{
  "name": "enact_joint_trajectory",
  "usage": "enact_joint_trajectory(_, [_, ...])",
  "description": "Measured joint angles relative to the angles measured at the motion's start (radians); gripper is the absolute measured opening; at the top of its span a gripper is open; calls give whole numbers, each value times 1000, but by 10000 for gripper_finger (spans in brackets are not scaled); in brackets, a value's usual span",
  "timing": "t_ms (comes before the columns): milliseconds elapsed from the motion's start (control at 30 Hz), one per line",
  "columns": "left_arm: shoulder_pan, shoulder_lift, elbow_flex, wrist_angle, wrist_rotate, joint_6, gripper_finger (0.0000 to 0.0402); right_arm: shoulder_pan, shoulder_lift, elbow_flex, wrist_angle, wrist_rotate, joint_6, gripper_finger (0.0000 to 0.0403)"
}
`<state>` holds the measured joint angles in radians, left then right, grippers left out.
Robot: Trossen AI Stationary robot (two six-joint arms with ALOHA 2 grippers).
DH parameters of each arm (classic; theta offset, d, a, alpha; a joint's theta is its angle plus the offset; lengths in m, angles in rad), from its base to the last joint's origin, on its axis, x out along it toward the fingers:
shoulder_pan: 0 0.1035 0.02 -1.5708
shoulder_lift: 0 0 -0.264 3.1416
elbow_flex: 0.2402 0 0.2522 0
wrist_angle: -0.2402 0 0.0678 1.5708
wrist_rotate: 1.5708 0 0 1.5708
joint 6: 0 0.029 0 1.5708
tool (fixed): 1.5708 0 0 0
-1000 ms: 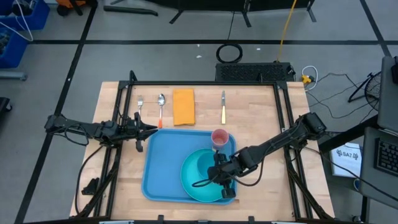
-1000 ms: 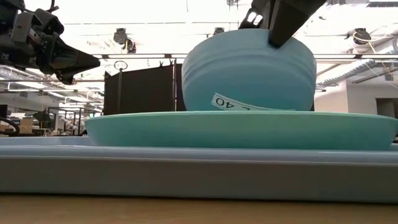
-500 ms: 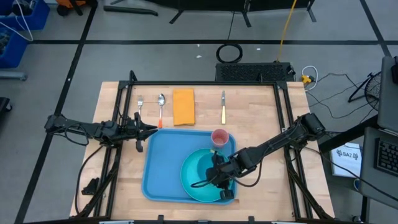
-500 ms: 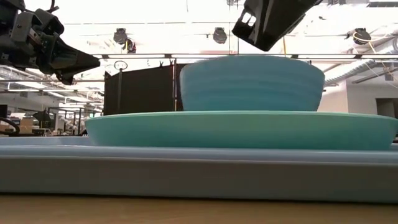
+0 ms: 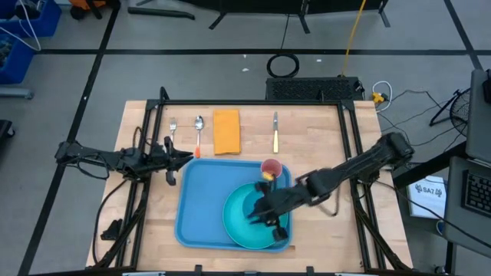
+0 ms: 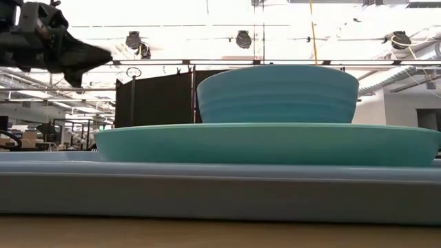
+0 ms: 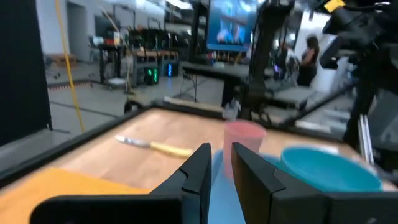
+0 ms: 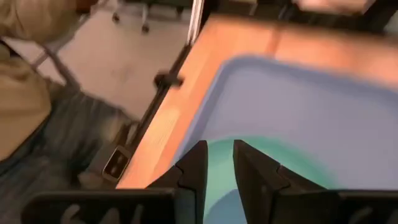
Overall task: Set up tray
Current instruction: Put the yellow napkin on the blue serving tray to the left of the light blue plate
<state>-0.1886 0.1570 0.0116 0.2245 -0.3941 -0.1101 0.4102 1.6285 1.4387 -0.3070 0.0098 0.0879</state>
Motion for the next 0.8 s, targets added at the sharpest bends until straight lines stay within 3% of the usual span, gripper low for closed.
enact_joint_trajectory(167, [0, 0, 1, -3, -138, -109, 67, -52, -226, -73, -1, 94, -99, 64])
enact_joint_trajectory(300, [27, 0, 18, -128, -286, -284, 67, -93, -434, -216, 16, 366, -206, 64])
enact_joint_trajectory(433, [123, 1, 100, -339, -227, -440, 67, -166, -633, -427, 102, 706, -330, 64])
enact_joint_trajectory(500, [191, 17, 151, -434, -171, -509, 67, -230, -731, -551, 178, 775, -351, 64])
enact_joint_trajectory(567, [260, 42, 197, -490, -112, -519, 67, -316, -829, -673, 262, 717, -336, 63])
enact_joint_trajectory(800, [425, 185, 255, -405, 68, -397, 67, -612, -1099, -1002, 337, 278, -154, 63])
